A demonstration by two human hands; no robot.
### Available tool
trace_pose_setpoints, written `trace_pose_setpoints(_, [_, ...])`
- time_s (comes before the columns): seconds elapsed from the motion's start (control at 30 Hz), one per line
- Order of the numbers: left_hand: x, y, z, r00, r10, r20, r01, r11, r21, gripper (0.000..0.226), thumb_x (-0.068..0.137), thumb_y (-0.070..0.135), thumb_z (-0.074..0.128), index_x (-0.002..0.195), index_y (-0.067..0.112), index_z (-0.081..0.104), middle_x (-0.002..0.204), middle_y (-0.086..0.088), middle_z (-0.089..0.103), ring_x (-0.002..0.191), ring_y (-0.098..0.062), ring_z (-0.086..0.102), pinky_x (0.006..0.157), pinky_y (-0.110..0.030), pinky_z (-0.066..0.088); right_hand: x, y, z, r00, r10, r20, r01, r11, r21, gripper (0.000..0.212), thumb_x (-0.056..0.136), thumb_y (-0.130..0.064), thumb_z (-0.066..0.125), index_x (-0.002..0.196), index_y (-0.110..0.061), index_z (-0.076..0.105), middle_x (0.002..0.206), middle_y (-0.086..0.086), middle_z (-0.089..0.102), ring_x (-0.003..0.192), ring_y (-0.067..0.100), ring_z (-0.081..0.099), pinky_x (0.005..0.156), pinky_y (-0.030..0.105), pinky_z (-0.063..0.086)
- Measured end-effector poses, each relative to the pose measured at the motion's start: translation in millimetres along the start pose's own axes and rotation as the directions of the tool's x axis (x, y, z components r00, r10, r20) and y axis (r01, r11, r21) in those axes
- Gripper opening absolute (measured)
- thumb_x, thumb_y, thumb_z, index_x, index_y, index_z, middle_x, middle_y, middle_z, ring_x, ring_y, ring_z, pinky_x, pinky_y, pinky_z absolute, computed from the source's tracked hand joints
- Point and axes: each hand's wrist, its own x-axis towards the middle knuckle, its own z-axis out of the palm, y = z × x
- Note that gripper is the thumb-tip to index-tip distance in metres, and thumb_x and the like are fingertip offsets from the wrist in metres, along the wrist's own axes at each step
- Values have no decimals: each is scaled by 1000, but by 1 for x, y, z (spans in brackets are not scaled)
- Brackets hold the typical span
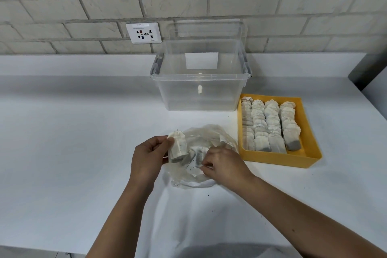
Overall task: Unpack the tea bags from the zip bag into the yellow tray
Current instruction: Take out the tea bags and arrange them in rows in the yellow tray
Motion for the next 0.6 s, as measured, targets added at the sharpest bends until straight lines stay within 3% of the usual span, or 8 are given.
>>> trace_pose_setpoints(0.07, [0, -1, 0, 1000, -2, 5, 2, 1000, 1, 12, 93, 14, 66, 90, 12, 77, 83, -7, 78, 78, -24, 74, 72, -31, 59, 2, 1, -4, 1000, 18, -25, -17, 997, 69, 21, 86, -39, 67, 90, -20, 76, 91, -5, 67, 87, 14, 59, 78, 32, 50])
trace_pose_setpoints(0.13, [0, -2, 0, 1000, -5, 10, 5, 1000, 3, 12, 93, 14, 66, 90, 12, 78, 85, -8, 78, 81, -27, 74, 75, -34, 59, 8, 3, -10, 993, 88, -83, -76, 988, 133, 26, 89, -36, 66, 103, -16, 72, 104, -1, 65, 95, 16, 60, 84, 30, 48])
trace_pose_setpoints(0.23, [1, -3, 0, 1000, -14, 11, 14, 1000, 6, 12, 93, 15, 66, 90, 12, 78, 86, -8, 78, 83, -29, 74, 80, -38, 60, 17, 7, -8, 991, 129, -22, -129, 992, -5, 42, 93, -32, 61, 131, -14, 57, 129, 4, 52, 118, 21, 52, 99, 30, 41])
trace_pose_setpoints(0.3, [1, -5, 0, 1000, -24, 1, 24, 1000, 6, 12, 93, 14, 66, 89, 12, 77, 85, -7, 78, 84, -28, 75, 83, -40, 60, 20, 8, -4, 988, 150, 38, -149, 988, -40, 47, 91, -33, 62, 134, -17, 53, 130, 4, 47, 120, 22, 50, 101, 30, 39])
trace_pose_setpoints(0.43, [1, -6, 1, 999, -35, 4, 35, 999, 15, 12, 93, 13, 66, 89, 10, 77, 86, -9, 78, 88, -32, 74, 84, -41, 60, 25, 8, -3, 979, 199, 39, -200, 979, 30, 33, 86, -32, 69, 115, -18, 59, 119, 0, 51, 109, 17, 53, 95, 30, 43])
trace_pose_setpoints(0.6, [-1, -6, 1, 999, -30, 35, 30, 999, 13, 12, 94, 12, 66, 90, 7, 76, 87, -11, 78, 90, -33, 74, 79, -35, 61, 18, 0, -17, 971, 237, -10, -230, 950, 212, 6, 86, -24, 70, 86, -19, 67, 86, -6, 65, 79, 10, 61, 73, 26, 50])
